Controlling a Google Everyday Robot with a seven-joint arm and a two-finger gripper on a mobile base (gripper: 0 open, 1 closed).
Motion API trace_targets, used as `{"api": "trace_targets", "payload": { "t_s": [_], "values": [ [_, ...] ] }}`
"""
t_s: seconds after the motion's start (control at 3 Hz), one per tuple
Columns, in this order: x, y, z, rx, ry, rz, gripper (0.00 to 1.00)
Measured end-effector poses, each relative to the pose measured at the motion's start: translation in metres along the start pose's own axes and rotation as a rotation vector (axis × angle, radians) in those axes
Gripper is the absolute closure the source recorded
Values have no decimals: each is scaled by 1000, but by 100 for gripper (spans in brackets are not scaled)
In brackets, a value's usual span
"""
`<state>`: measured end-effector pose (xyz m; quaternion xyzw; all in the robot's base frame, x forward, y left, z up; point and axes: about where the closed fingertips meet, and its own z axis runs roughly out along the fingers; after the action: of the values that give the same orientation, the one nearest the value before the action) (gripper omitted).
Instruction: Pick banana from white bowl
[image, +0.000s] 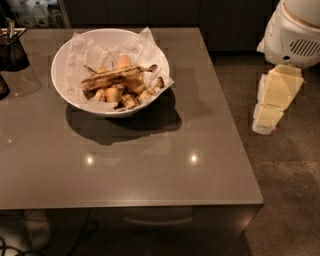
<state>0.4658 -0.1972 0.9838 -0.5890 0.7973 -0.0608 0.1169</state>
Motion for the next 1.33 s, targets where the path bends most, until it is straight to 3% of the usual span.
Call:
{"api": "trace_targets", "payload": {
  "t_s": [0.33,1.0,1.33],
  "values": [
    [-27,-15,5,-12,42,-32,0],
    [-48,-24,1,56,-2,-63,0],
    [-74,-28,-6,87,1,-136,0]
  ]
}}
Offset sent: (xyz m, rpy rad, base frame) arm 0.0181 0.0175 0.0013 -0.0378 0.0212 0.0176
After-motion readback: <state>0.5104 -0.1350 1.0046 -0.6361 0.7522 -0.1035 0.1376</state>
